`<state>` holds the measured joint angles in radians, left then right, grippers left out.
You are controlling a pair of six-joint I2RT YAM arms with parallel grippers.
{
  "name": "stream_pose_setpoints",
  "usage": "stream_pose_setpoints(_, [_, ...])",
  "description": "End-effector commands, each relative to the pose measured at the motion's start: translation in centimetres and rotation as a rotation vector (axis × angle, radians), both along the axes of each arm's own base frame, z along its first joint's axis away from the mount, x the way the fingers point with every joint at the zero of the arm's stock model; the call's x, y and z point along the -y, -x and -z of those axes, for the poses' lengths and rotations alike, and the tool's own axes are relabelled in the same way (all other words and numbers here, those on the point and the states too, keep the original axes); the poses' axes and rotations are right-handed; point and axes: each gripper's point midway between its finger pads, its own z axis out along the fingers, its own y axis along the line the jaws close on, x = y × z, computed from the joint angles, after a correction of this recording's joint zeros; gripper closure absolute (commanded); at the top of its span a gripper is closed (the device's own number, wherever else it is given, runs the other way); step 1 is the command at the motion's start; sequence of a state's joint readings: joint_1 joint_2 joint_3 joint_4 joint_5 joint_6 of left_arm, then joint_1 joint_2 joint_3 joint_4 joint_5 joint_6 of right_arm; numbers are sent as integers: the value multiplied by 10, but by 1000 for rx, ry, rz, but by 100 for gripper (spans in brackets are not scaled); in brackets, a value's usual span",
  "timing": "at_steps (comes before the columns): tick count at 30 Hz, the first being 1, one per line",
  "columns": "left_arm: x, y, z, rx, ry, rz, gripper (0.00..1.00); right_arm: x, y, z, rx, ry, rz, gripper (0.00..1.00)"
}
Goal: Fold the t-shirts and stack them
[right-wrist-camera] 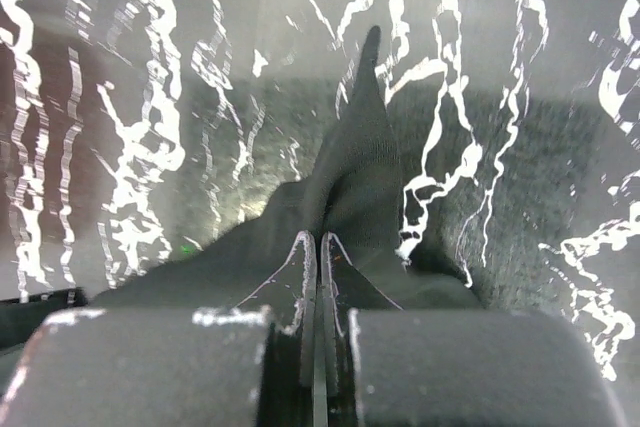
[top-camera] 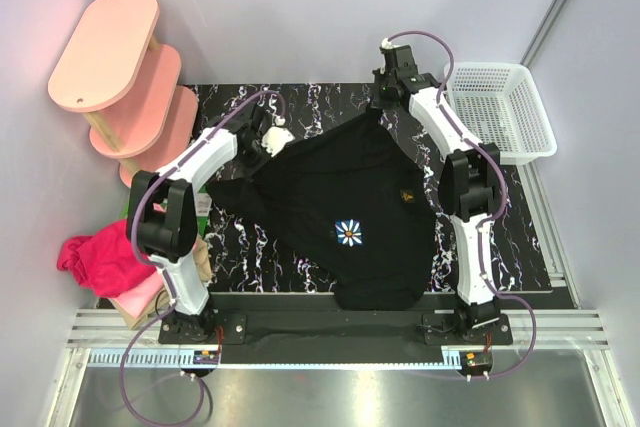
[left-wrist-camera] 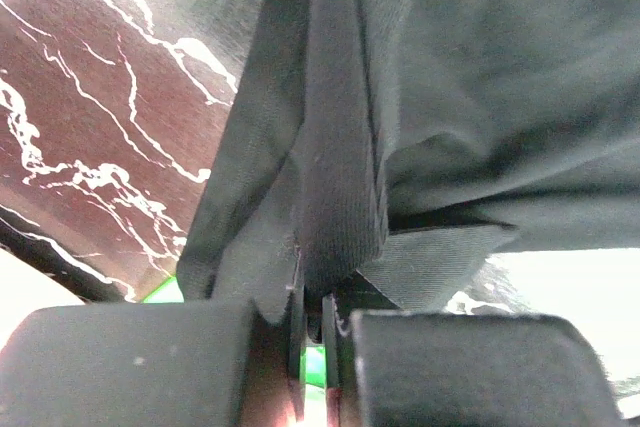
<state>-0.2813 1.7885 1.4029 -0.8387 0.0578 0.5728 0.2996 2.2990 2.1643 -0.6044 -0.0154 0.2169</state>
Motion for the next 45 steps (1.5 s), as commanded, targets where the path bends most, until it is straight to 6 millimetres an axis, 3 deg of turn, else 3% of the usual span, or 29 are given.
stream_pose_setpoints(1, [-19, -28, -6, 49, -123, 18, 90, 16, -14, -106, 230, -22, 38, 100])
stream_pose_setpoints(6, [-35, -64, -3, 103, -265, 23, 85, 36, -10, -148, 295, -36, 77, 100])
stream_pose_setpoints(7, [-38, -72, -8, 130, -288, 26, 85, 41, -9, -148, 294, -31, 88, 100])
stream_pose_setpoints(11, [-46, -76, -34, 198, -304, -4, 93, 44, 13, -185, 343, -52, 77, 100])
stream_pose_setpoints(12, [-48, -74, -52, 238, -297, -20, 94, 44, 18, -192, 352, -66, 74, 100])
stream_pose_setpoints(14, [-52, -64, -68, 269, -297, -29, 98, 46, 35, -216, 387, -92, 71, 100])
stream_pose_setpoints(15, [-56, -59, -94, 328, -286, -50, 100, 46, 41, -228, 407, -109, 71, 100])
stream_pose_setpoints(17, [-60, -48, -116, 377, -283, -63, 100, 51, 63, -261, 472, -138, 74, 100])
stream_pose_setpoints(18, [-64, -40, -145, 447, -271, -80, 100, 49, 74, -274, 492, -163, 54, 100])
stream_pose_setpoints(19, [-66, -34, -160, 477, -269, -85, 100, 52, 93, -299, 542, -183, 49, 100])
stream_pose_setpoints(21, [-71, -19, -202, 568, -247, -94, 100, 58, 115, -319, 583, -195, 51, 100])
stream_pose_setpoints(22, [-72, -11, -223, 601, -235, -99, 100, 65, 141, -347, 642, -212, 52, 100])
stream_pose_setpoints(24, [-69, 10, -256, 671, -179, -92, 100, 68, 166, -357, 664, -233, 42, 100])
stream_pose_setpoints(25, [-68, 24, -266, 679, -163, -82, 100, 75, 196, -379, 720, -253, 38, 100])
stream_pose_setpoints(26, [-64, 44, -283, 729, -132, -65, 100, 79, 211, -384, 738, -260, 40, 100])
stream_pose_setpoints(27, [-61, 56, -288, 744, -116, -52, 100, 84, 220, -374, 722, -254, 54, 100])
stream_pose_setpoints(28, [-59, 68, -281, 730, -115, -35, 100, 94, 254, -392, 783, -270, 61, 100])
stream_pose_setpoints(29, [-57, 90, -292, 777, -94, -11, 99, 99, 268, -393, 793, -271, 70, 100])
stream_pose_setpoints(30, [-57, 100, -291, 780, -88, -6, 99, 102, 279, -387, 788, -268, 73, 100])
stream_pose_setpoints(31, [-59, 112, -283, 760, -92, 2, 99, 110, 308, -400, 838, -279, 72, 100])
stream_pose_setpoints(35, [-69, 156, -286, 741, -45, 12, 98, 124, 365, -409, 848, -281, 70, 100])
stream_pose_setpoints(36, [-73, 168, -288, 724, -32, 10, 97, 130, 385, -423, 890, -294, 71, 100])
stream_pose_setpoints(39, [-76, 187, -299, 727, 4, 16, 95, 136, 412, -436, 918, -308, 73, 100])
stream_pose_setpoints(41, [-78, 189, -304, 733, 2, 15, 95, 138, 419, -437, 912, -311, 72, 100])
stream_pose_setpoints(44, [-76, 185, -314, 748, 4, 18, 94, 144, 417, -441, 921, -294, 104, 100])
stream_pose_setpoints(45, [-73, 183, -316, 749, 12, 24, 94, 143, 405, -432, 890, -283, 117, 100])
